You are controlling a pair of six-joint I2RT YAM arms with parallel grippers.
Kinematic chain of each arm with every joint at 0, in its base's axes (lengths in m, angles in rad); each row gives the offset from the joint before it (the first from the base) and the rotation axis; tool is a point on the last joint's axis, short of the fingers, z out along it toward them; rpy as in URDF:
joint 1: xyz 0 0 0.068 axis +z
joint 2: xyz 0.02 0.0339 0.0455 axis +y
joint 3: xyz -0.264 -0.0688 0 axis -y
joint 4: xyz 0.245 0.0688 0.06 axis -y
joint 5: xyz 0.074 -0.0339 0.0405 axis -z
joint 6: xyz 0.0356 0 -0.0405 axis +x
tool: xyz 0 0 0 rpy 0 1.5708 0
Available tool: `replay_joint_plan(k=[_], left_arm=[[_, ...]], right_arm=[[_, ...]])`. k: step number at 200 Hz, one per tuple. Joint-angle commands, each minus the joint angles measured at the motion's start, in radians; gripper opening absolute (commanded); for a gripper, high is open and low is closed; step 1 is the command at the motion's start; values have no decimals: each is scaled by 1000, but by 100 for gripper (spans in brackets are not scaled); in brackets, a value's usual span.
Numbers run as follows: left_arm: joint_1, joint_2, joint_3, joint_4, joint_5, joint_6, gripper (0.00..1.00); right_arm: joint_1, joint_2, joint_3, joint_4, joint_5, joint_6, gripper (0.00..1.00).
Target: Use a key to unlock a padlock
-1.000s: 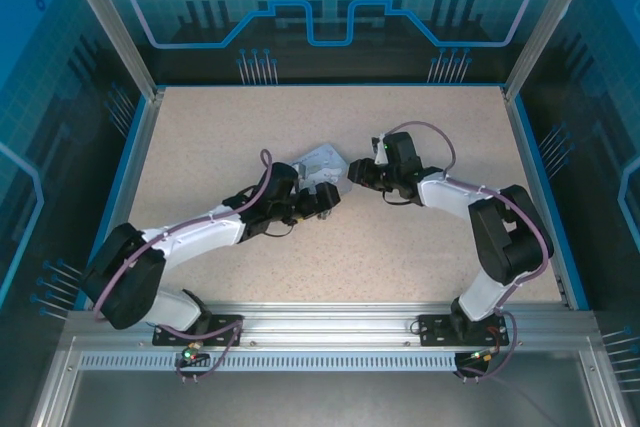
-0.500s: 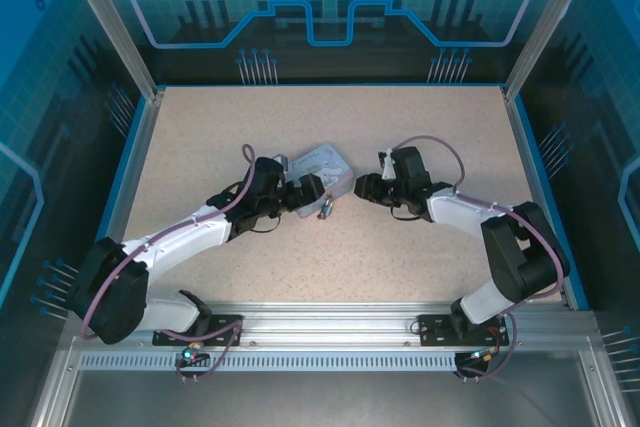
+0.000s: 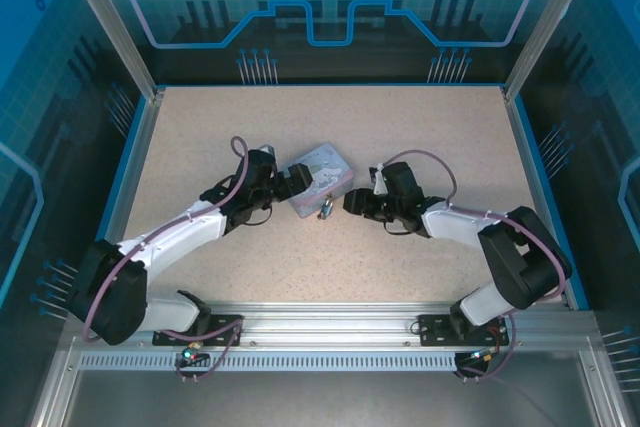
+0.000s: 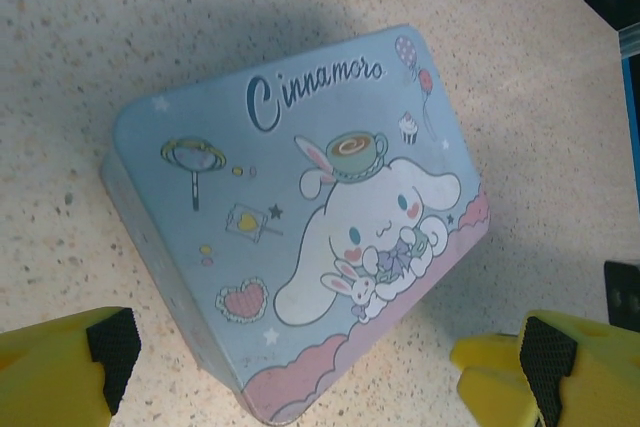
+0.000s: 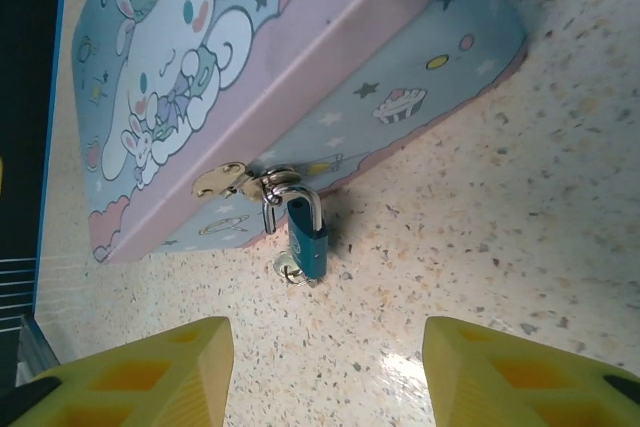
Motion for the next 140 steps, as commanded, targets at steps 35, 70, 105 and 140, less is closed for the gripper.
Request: replay_joint_plan(k=[35,70,105,140], left_arm=[[29,7,59,-54,43,35,99],[29,40,28,-4,135,-24,99],[28,38,-11,43,164,-62,99],[26,37,-21,56,161,-83,99]], right_arm=[[44,94,-27,165,-19,45,44],[75,142,-23,181,22,-18,41],[87,197,-27,249,12,-34,39],[92,241,-33,312,-2,-25,38]])
